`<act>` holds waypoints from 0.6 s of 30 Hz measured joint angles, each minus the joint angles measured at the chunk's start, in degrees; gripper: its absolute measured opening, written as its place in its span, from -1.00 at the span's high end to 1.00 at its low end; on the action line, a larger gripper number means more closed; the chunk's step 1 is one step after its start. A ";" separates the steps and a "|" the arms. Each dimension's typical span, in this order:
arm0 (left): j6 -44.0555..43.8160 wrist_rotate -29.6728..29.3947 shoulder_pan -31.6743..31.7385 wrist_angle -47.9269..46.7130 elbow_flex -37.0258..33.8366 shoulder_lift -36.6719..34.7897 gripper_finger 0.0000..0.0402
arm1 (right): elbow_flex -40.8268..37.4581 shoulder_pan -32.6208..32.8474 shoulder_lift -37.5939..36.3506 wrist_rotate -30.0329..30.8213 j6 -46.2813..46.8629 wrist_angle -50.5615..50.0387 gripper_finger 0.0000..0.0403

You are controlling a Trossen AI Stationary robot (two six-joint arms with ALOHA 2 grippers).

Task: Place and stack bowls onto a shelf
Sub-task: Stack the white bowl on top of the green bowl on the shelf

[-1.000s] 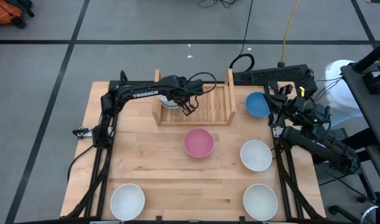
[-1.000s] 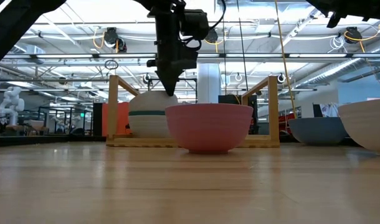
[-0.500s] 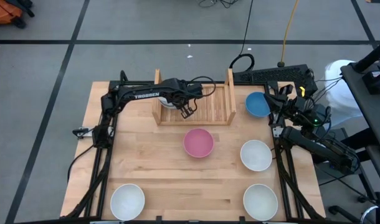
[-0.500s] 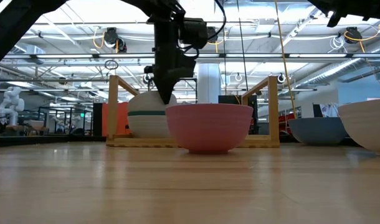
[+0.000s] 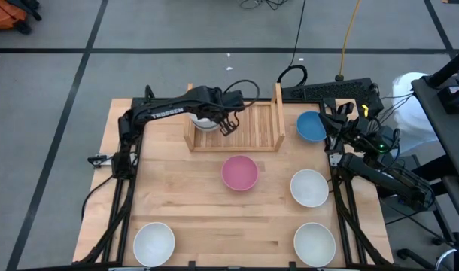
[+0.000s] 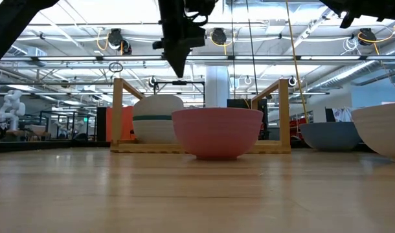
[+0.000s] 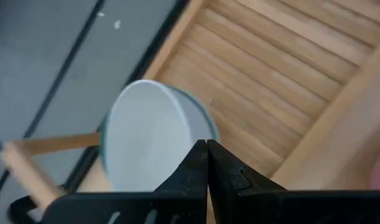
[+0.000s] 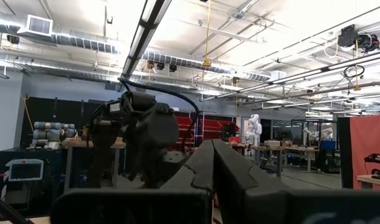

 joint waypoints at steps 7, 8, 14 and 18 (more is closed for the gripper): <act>-4.38 -4.69 0.14 -6.03 -0.35 0.88 1.00 | 0.00 0.00 0.00 -0.01 -0.05 0.00 1.00; -4.51 -5.16 0.14 -5.92 -1.05 0.94 1.00 | 0.00 0.00 0.00 -0.01 -0.19 0.00 1.00; -4.54 -5.62 -0.13 -3.33 -5.09 0.96 1.00 | 0.00 0.02 0.00 -0.01 -0.44 0.00 1.00; -4.55 -6.49 -0.51 -1.64 -8.93 1.01 1.00 | 0.00 0.01 -0.01 -0.01 -0.66 0.02 1.00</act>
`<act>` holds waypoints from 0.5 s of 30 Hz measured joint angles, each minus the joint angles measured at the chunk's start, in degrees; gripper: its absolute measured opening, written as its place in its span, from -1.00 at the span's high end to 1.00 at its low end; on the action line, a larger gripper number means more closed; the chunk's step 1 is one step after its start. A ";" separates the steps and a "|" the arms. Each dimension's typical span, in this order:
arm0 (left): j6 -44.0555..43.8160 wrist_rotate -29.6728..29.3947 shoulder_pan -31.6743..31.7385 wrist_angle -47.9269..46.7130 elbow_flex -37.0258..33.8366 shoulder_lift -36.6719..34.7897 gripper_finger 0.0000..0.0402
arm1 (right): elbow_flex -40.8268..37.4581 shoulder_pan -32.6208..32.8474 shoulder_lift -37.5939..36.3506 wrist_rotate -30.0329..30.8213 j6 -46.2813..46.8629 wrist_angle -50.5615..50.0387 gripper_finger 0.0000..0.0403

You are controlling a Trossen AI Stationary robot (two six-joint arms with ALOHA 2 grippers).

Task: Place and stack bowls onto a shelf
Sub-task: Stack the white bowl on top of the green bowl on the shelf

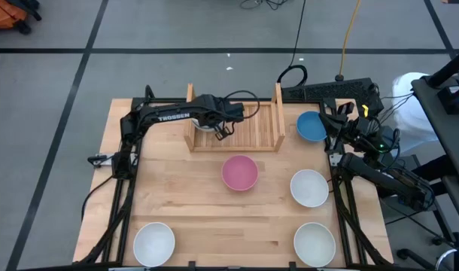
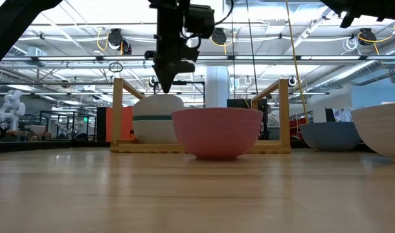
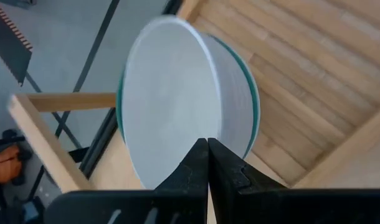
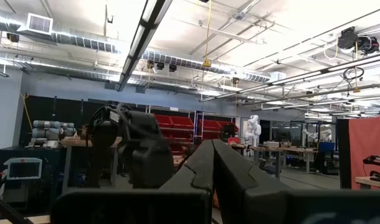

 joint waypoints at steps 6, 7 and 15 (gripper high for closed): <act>-0.06 -0.19 -0.10 2.33 -2.11 -0.02 1.00 | 0.00 0.01 0.01 0.01 -0.04 0.46 1.00; -0.02 -0.20 -0.09 2.61 -2.11 -0.02 1.00 | 0.00 0.01 0.01 0.02 -0.17 0.46 1.00; 0.42 -2.99 -0.09 4.02 -2.09 -0.04 1.00 | 0.00 0.01 0.01 0.02 -0.44 0.44 1.00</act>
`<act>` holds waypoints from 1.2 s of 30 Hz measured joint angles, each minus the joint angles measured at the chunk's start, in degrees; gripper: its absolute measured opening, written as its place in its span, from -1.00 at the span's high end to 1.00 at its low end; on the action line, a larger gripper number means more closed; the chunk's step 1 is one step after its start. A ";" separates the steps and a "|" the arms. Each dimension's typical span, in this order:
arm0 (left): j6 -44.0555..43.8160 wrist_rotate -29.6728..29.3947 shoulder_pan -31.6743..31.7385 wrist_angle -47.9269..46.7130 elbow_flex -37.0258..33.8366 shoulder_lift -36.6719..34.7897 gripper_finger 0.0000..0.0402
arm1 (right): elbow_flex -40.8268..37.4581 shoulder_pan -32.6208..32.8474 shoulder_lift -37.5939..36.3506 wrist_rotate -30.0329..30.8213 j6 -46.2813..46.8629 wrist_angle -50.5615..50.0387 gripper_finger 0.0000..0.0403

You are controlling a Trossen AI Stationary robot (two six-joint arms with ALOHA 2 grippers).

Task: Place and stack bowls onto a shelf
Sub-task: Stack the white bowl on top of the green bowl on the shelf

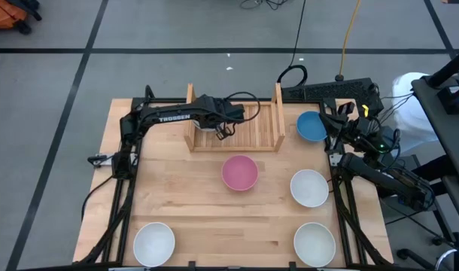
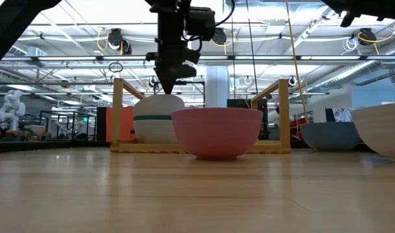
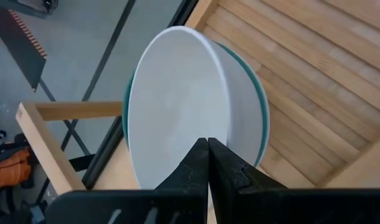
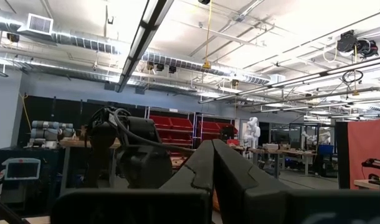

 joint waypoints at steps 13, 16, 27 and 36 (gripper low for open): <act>-1.38 -0.09 0.00 0.07 0.00 0.56 1.00 | 0.00 0.00 0.00 0.00 0.02 0.88 1.00; -0.64 -0.25 -0.04 0.67 -0.29 1.23 1.00 | 0.00 0.00 0.00 0.00 0.04 0.89 1.00; 0.38 -1.13 0.52 1.28 -0.48 1.42 1.00 | 0.00 0.00 0.00 0.00 0.20 1.89 1.00; 1.07 -0.37 1.69 -0.26 2.52 -2.61 1.00 | 0.00 -0.01 -0.01 0.00 0.36 3.27 1.00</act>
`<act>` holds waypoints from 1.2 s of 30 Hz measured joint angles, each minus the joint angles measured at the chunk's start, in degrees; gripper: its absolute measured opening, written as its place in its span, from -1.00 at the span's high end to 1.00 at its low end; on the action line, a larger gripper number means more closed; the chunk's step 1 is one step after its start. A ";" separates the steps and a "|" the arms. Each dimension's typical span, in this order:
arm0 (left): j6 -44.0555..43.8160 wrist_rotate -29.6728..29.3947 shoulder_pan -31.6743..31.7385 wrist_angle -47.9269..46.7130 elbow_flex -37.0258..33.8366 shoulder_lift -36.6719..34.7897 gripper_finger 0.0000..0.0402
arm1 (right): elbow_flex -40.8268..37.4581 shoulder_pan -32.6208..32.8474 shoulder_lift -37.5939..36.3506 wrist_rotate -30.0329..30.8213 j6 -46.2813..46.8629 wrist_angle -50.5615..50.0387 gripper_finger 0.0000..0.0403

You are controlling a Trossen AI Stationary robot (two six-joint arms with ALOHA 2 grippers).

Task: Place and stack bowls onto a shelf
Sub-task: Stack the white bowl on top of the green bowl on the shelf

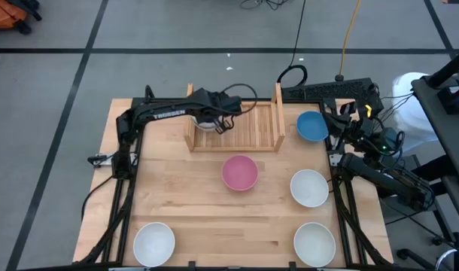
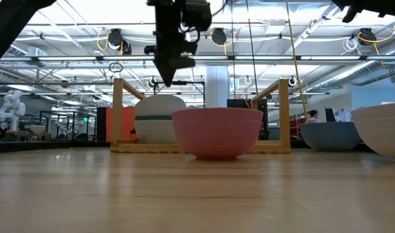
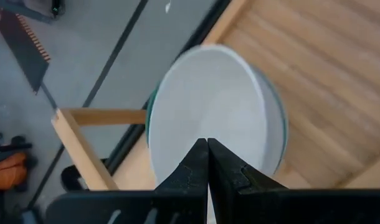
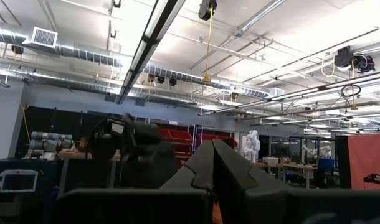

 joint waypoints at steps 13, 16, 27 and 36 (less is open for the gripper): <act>1.93 28.45 3.61 1.02 2.90 -10.06 1.00 | 0.00 0.01 0.06 -0.02 2.61 -1.83 1.00; 2.43 31.62 4.01 0.93 2.90 -11.21 1.00 | 0.00 0.00 1.19 0.00 4.42 -2.48 1.00; 2.20 32.04 3.71 0.11 2.90 -15.80 1.00 | 13.02 -0.01 22.67 -9.00 8.02 -5.95 1.00; 4.15 31.97 3.03 -0.33 2.90 -20.56 0.99 | 32.90 0.64 47.99 -16.62 5.12 -13.19 1.00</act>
